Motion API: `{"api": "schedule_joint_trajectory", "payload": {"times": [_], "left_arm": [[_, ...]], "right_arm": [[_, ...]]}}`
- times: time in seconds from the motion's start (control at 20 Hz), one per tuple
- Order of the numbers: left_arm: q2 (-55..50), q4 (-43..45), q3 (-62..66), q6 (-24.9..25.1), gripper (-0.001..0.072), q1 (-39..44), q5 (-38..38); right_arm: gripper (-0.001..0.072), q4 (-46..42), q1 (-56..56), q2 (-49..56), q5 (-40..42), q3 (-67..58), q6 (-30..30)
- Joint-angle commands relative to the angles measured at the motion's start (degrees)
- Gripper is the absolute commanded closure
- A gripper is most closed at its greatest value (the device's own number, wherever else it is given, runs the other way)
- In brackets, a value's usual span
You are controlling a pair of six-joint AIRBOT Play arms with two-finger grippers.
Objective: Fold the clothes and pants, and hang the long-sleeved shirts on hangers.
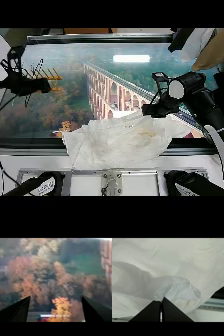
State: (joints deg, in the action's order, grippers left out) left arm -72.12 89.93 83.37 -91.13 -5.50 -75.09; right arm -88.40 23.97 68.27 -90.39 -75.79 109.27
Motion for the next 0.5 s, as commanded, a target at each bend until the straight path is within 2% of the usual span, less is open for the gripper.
{"api": "schedule_joint_trajectory", "payload": {"times": [0.0,0.25,0.45], "left_arm": [[-8.52,8.52,4.46,0.50,0.0012,-5.97,6.03],[-22.03,9.55,10.60,3.93,0.0012,-10.36,13.07],[-33.57,9.46,19.50,5.88,0.0012,-13.44,13.55]], "right_arm": [[0.0701,0.00,-0.02,0.02,-0.02,-0.07,0.02],[0.0701,0.00,-0.02,0.02,-0.02,-0.07,0.02],[0.0701,0.02,-0.02,0.02,0.00,-0.07,0.02]]}}
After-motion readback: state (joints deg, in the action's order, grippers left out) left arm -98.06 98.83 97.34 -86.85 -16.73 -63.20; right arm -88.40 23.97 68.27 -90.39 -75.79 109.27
